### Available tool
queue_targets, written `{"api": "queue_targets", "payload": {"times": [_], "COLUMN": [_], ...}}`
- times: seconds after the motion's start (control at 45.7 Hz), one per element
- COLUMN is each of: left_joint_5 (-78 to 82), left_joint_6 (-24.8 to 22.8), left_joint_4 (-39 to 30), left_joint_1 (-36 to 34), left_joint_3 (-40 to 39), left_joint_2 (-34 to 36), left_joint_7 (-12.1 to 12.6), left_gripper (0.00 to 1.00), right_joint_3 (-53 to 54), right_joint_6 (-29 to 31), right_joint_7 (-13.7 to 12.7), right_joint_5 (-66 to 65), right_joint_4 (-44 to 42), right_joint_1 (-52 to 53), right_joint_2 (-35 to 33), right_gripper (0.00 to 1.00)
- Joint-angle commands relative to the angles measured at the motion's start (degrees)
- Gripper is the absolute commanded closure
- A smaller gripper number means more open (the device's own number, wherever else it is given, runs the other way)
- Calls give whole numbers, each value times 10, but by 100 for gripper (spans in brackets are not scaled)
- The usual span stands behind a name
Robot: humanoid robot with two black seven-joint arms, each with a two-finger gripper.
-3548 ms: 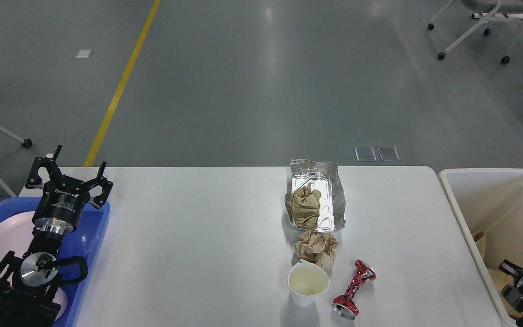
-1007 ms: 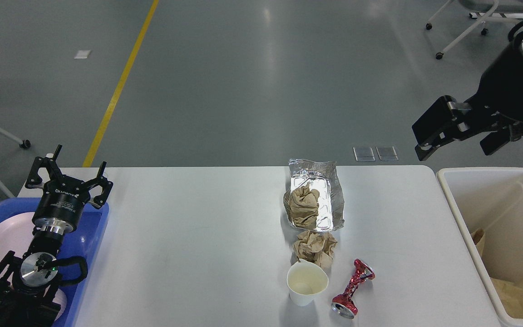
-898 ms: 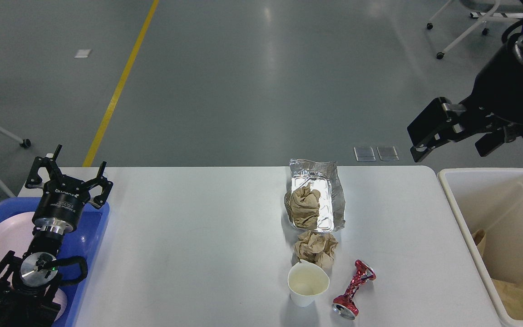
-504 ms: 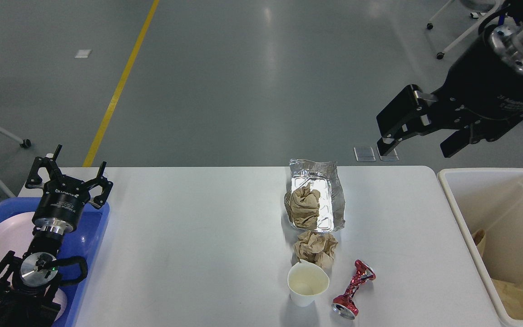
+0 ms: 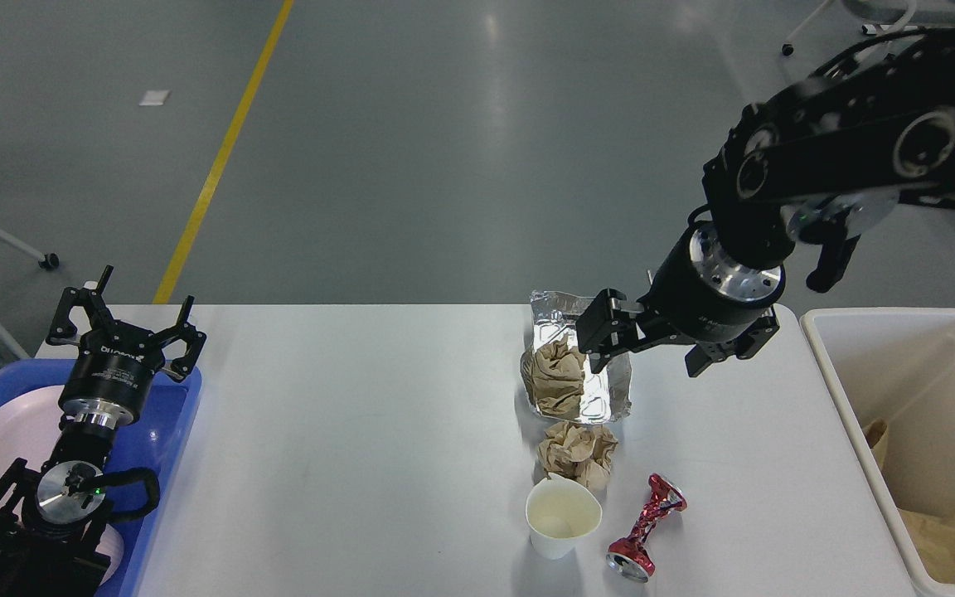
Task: Tidy desktop
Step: 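Raise the right gripper out of the bin and swing it over the table, then lower the right gripper onto the white paper cup and grasp it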
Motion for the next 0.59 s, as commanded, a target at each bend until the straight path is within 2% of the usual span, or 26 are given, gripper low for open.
{"api": "queue_targets", "payload": {"times": [0.0,0.109,0.569], "left_joint_5": [0,0,0], "left_joint_6": [0,0,0], "left_joint_4": [0,0,0], "left_joint_1": [-1,0,-1], "left_joint_3": [0,0,0], "left_joint_2": [0,0,0], "left_joint_7": [0,0,0], "left_gripper": [4,4,4], "right_joint_3": [16,51,51], "right_joint_6": [-28,-44,-153], "right_joint_7": [1,0,-1], "right_joint_5": [1,-11,-3], "right_joint_4": [-1,-5,-102], "right_joint_1": [-65,-115,-285], "right_joint_2": [37,38,122], "right_gripper": [0,0,0]}}
